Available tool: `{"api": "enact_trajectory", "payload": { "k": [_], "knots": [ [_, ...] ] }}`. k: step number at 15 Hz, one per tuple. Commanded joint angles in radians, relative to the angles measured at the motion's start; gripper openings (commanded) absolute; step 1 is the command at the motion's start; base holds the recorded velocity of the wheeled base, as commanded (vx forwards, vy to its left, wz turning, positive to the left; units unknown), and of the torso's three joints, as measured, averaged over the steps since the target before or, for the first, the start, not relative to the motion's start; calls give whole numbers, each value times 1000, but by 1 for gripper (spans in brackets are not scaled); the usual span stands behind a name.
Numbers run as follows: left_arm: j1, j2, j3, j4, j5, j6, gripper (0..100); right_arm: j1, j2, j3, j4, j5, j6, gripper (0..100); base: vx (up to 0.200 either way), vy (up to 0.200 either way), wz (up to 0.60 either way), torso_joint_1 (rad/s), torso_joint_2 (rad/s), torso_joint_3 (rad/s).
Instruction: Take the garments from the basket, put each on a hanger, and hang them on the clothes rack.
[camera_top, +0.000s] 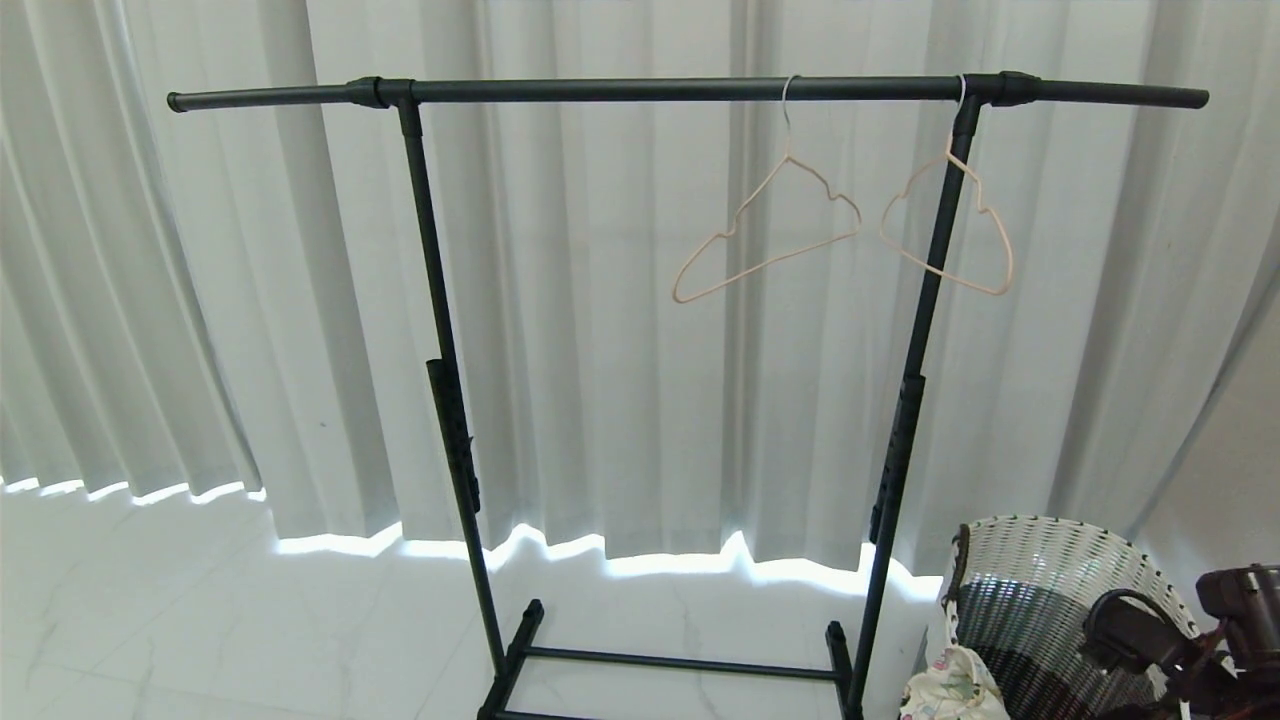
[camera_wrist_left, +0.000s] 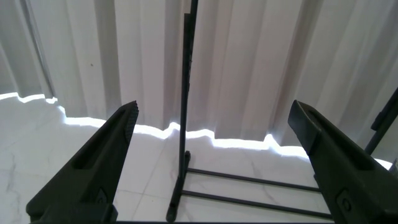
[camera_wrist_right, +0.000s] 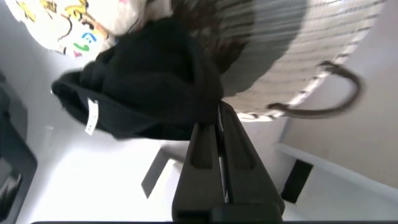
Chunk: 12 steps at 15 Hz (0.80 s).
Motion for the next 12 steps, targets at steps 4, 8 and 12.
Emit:
{"api": "enact_trajectory", "payload": {
  "k": [4, 8, 12],
  "knots": [
    [0, 0, 0, 0, 0, 0, 100, -2, -474, -118, 356, 1, 7, 0, 0, 0, 0, 0, 0, 0],
    [0, 0, 0, 0, 0, 1, 100, -1, -696, -397, 835, 9, 42, 0, 0, 0, 0, 0, 0, 0],
    [0, 0, 0, 1, 0, 3, 100, 1, -787, -494, 885, 7, 39, 0, 0, 0, 0, 0, 0, 0]
  ]
}}
